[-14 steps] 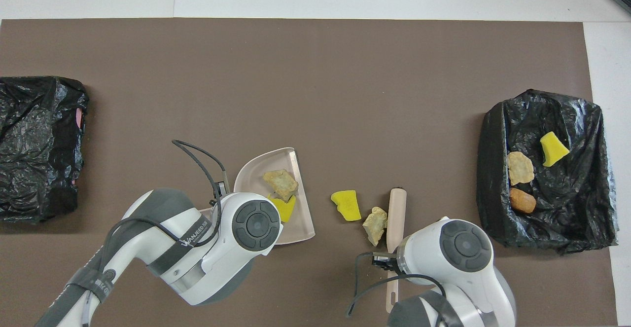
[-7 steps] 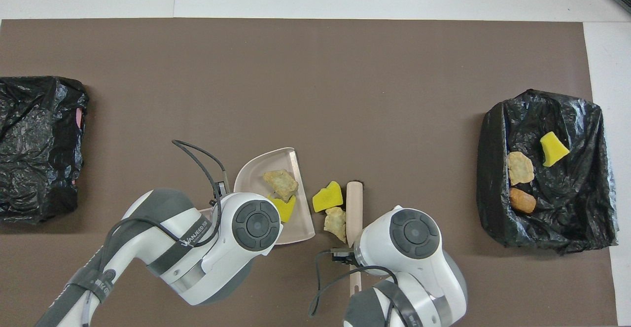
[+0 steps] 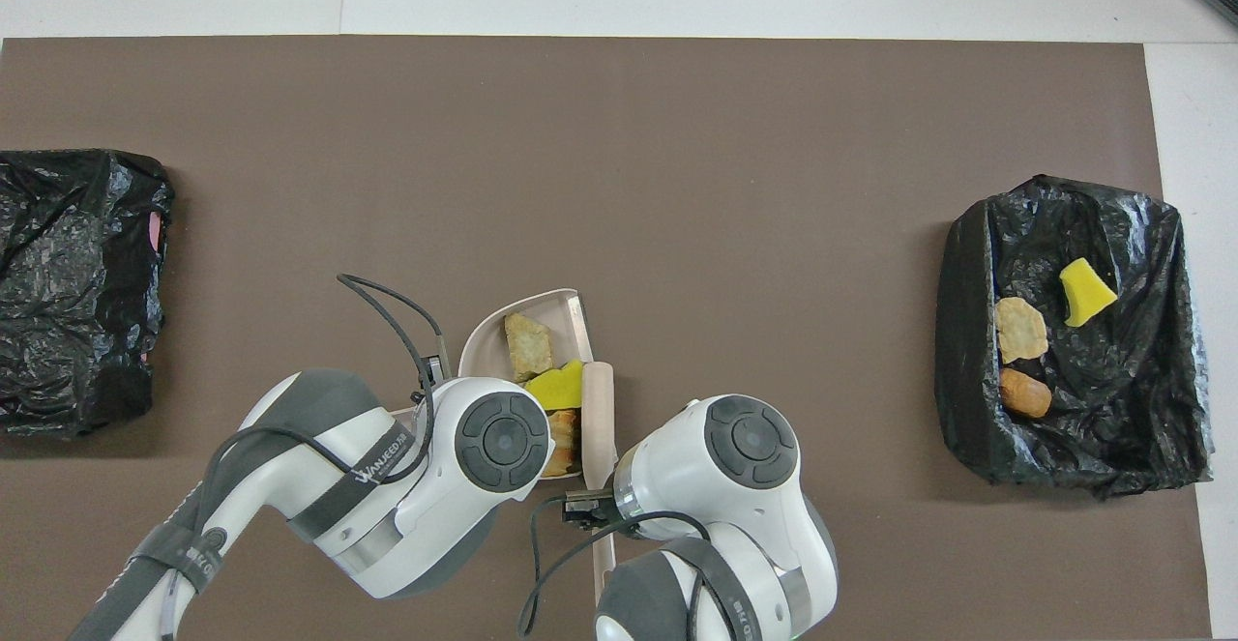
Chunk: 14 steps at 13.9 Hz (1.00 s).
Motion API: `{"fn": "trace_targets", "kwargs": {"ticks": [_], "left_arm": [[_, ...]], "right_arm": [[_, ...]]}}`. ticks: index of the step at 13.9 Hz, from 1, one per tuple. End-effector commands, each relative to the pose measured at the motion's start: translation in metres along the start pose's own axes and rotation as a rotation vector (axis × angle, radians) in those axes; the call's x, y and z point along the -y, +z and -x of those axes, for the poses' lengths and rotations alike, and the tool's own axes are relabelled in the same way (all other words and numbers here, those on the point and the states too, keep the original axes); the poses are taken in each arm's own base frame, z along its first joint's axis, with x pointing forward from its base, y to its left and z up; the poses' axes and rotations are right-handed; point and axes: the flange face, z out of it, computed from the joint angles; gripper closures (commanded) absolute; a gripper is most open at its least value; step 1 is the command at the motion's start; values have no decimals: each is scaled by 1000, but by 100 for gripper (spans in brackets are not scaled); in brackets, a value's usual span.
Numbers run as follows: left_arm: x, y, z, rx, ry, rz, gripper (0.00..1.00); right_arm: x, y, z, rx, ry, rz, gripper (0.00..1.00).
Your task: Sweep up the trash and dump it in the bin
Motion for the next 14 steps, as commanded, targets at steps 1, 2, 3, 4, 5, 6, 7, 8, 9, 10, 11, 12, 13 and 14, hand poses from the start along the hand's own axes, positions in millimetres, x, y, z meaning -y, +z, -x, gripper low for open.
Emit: {"fn": "trace_targets", "kwargs": {"ticks": [1, 2, 3, 4, 5, 6, 7, 8, 9, 10, 11, 12, 13, 14], "left_arm": [[-2, 1, 6, -6, -2, -25, 100], [-1, 1, 6, -12, 3, -28, 100], [1, 2, 5, -24, 28, -32, 100], [2, 1, 4, -30, 67, -37, 100], [3, 1, 4, -35, 95, -40, 100], [4, 2, 3, -40, 98, -41, 100], [7, 2, 3, -45, 107, -46, 100], [11, 3, 4, -49, 129, -47, 100], [13, 5, 5, -50, 172, -48, 100], [14, 4, 5, -55, 200, -52, 100], [14, 4, 5, -56, 203, -52, 100], [14, 4, 5, -56, 203, -52, 100], [14, 4, 5, -56, 205, -52, 100], [14, 4, 5, -54, 207, -51, 100]], "right_arm": [[6, -8, -4, 18, -115, -66, 100], [4, -10, -3, 24, -137, -63, 100], [-2, -13, -3, 47, -136, -49, 100], [-12, -21, -4, 75, -122, -44, 100], [-27, -35, -8, 88, -112, -25, 100], [-38, -46, -9, 95, -113, 7, 100], [-44, -58, -6, 89, -128, 43, 100], [-52, -69, -5, 81, -135, 73, 100], [-58, -78, -4, 81, -132, 90, 100], [-63, -86, -1, 84, -134, 104, 100], [-66, -91, 1, 84, -127, 114, 100], [-65, -92, 1, 81, -124, 116, 100], [-64, -92, 2, 82, -126, 117, 100], [-64, -93, 2, 80, -127, 119, 100]]}}
